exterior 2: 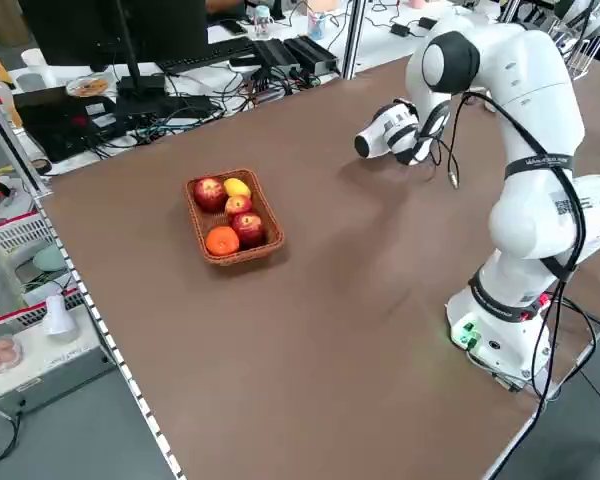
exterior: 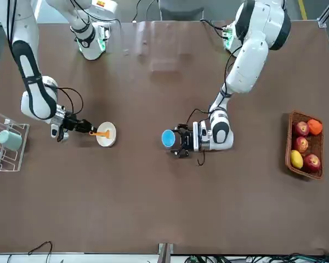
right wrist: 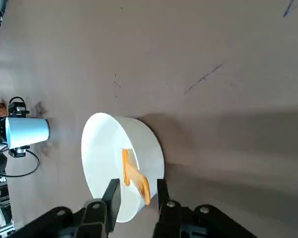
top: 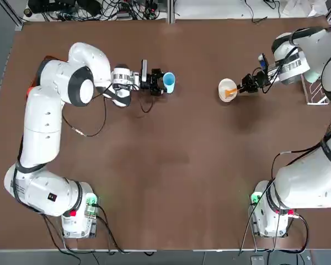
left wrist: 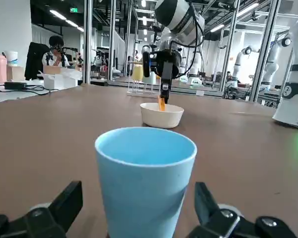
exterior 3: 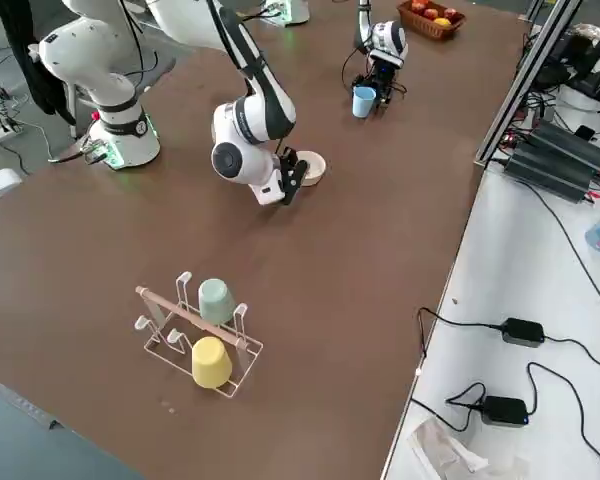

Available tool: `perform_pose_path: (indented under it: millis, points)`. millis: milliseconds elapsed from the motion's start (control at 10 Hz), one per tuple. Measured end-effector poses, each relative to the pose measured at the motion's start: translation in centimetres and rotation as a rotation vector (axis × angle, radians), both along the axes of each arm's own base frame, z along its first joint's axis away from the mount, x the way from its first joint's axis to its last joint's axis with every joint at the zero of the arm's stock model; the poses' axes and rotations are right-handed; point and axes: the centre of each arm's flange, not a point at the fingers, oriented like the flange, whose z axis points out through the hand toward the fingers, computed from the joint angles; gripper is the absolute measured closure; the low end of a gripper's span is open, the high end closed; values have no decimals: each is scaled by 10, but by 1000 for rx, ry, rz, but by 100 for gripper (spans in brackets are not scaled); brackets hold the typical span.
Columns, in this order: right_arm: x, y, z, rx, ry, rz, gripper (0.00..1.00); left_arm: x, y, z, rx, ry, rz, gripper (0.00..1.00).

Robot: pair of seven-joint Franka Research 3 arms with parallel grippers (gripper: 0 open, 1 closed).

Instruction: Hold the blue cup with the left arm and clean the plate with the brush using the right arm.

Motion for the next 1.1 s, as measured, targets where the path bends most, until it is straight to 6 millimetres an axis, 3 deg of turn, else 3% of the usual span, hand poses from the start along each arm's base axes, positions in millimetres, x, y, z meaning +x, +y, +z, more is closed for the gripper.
perform_pose_path:
  millis: [1100]
  points:
    - [0,-1,0,0,-6,4,82,-1,-19,2,1,-15,-7,2]
